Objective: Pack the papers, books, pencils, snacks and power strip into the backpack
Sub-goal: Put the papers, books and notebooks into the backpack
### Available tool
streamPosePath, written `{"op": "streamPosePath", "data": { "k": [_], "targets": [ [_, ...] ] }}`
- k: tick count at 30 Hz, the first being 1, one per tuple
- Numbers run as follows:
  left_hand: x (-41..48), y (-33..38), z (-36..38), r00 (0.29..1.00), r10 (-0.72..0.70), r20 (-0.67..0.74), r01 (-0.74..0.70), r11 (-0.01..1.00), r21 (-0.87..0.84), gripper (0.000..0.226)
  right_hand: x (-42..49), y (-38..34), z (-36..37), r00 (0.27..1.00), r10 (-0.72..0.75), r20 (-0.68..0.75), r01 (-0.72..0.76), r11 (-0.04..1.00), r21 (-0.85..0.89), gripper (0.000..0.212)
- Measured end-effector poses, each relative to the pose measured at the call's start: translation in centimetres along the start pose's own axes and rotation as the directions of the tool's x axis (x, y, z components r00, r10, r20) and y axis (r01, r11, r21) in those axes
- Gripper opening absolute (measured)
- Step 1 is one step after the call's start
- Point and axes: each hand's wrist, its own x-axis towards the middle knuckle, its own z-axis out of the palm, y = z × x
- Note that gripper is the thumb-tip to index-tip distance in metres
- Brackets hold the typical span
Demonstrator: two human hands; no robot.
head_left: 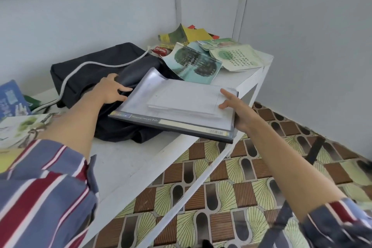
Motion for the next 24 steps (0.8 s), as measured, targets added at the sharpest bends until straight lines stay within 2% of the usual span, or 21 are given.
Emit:
{"op": "streamPosePath", "data": {
  "k": [9,16,21,24],
  "targets": [
    [0.9,-0.5,-1.2,0.998,0.015,0.062,-0.016,1.000,0.003,0.058,0.7,-1.4,-1.1,0.999,0.043,0.008,-0.041,0.991,-0.130,0.056],
    [1.5,-0.5,-1.7,0.994,-0.009,0.105,0.005,0.999,0.039,0.059,0.1,-3.0,-1.7,1.000,0.014,-0.007,-0.016,0.936,-0.353,0.049],
    [1.2,-0.4,-1.6,0.996,-0.003,0.091,0.000,0.999,0.040,0.059,1.2,-1.7,0.2,0.991,-0.056,-0.124,0.028,0.975,-0.220,0.052],
    [1.2,-0.3,-1.5,0.996,-0.003,0.086,0.000,0.999,0.034,0.060,1.5,-0.7,2.1,0.986,-0.077,-0.146,0.063,0.994,-0.094,0.061]
  ]
}}
